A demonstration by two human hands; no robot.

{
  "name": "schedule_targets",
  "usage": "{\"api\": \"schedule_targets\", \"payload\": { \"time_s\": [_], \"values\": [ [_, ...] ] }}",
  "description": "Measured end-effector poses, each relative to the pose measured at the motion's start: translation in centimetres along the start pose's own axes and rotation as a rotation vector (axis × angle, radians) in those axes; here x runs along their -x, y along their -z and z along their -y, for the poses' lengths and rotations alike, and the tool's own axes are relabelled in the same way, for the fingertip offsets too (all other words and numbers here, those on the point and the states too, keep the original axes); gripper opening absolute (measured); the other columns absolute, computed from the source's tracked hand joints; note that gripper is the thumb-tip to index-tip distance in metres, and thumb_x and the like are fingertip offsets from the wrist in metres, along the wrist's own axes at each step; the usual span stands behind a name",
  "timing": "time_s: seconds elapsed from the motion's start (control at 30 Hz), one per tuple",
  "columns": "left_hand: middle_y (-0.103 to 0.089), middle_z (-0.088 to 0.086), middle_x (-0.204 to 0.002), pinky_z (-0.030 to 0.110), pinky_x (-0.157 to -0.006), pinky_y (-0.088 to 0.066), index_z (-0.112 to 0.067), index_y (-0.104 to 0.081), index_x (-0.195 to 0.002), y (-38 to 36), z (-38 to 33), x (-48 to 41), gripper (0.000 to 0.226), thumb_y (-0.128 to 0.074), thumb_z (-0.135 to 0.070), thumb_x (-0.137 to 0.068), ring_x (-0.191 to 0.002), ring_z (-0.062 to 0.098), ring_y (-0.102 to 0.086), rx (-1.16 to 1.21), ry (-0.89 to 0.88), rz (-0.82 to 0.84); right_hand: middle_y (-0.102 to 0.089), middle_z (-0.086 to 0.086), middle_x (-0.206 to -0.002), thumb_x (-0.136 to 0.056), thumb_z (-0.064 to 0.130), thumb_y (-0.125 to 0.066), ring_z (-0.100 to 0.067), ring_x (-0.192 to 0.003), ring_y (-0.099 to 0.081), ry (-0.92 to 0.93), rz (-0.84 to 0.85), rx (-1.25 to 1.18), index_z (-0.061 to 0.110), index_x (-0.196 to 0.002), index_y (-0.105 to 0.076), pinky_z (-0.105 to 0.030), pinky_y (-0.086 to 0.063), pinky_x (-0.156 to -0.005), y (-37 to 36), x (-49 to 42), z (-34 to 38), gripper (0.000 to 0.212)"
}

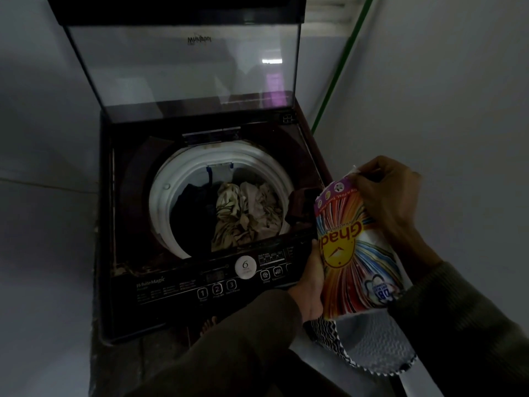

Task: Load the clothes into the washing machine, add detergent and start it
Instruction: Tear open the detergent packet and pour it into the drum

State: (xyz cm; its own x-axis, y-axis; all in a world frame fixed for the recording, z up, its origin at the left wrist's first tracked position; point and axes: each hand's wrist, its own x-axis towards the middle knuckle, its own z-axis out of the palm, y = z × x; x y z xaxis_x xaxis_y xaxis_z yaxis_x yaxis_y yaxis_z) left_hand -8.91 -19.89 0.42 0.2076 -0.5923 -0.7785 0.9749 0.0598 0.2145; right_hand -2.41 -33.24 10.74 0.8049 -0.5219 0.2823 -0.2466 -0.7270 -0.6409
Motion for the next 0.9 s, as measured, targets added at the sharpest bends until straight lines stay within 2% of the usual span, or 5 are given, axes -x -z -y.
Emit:
{"api": "schedule_targets", "payload": {
  "time_s": [0.1,0.27,0.43,0.63,0.9],
  "values": [
    [-0.074,0.011,-0.097,0.037,-0.089,-0.052,-0.019,-0.072,-0.109,0.1,-0.1,-0.1,0.083,-0.025,-0.083,-0.085,-0.103,0.029,-0.066,0.006,-0.004,0.010,-0.068,0.009,-0.065,-0.078,0.021,-0.076,-0.003,-0.058,-0.065,0.008,0.007,-0.005,0.019,-0.076,-0.073,-0.021,-0.051,-0.051,-0.2,-0.2,0.2,0.004],
    [-0.069,0.014,-0.122,0.048,-0.111,-0.041,-0.021,-0.070,-0.119,0.3,-0.5,-0.1,0.085,-0.029,-0.086,-0.082,-0.117,0.032,-0.062,0.003,-0.053,-0.022,-0.068,0.008,-0.065,-0.077,0.020,-0.076,-0.004,-0.061,-0.065,0.004,0.014,0.026,0.019,-0.077,-0.073,-0.024,-0.054,-0.056,-0.6,-0.8,0.0,0.004],
    [-0.069,0.013,-0.122,0.048,-0.110,-0.042,-0.022,-0.069,-0.121,0.4,-0.8,-0.2,0.085,-0.028,-0.086,-0.082,-0.116,0.032,-0.063,-0.009,-0.048,-0.037,-0.070,0.006,-0.068,-0.077,0.020,-0.077,-0.001,-0.060,-0.065,-0.008,0.030,0.027,0.020,-0.077,-0.073,-0.021,-0.052,-0.054,-0.9,-1.1,-0.2,0.004],
    [-0.067,0.014,-0.124,0.045,-0.108,-0.044,-0.022,-0.067,-0.124,0.5,-1.0,0.1,0.086,-0.026,-0.085,-0.083,-0.115,0.031,-0.063,-0.050,-0.040,-0.047,-0.070,0.007,-0.068,-0.077,0.022,-0.077,-0.005,-0.059,-0.066,-0.020,0.022,0.041,0.022,-0.077,-0.073,-0.032,-0.058,-0.058,-1.1,-1.4,-0.5,0.004],
    [-0.067,0.013,-0.126,0.048,-0.110,-0.042,-0.023,-0.068,-0.124,0.2,-0.8,0.0,0.086,-0.028,-0.086,-0.081,-0.117,0.032,-0.062,0.003,-0.060,-0.033,-0.070,0.004,-0.069,-0.076,0.022,-0.078,-0.008,-0.062,-0.067,-0.007,0.026,0.045,0.021,-0.078,-0.074,-0.024,-0.054,-0.060,-1.0,-1.3,-0.4,0.005]
  ]
}}
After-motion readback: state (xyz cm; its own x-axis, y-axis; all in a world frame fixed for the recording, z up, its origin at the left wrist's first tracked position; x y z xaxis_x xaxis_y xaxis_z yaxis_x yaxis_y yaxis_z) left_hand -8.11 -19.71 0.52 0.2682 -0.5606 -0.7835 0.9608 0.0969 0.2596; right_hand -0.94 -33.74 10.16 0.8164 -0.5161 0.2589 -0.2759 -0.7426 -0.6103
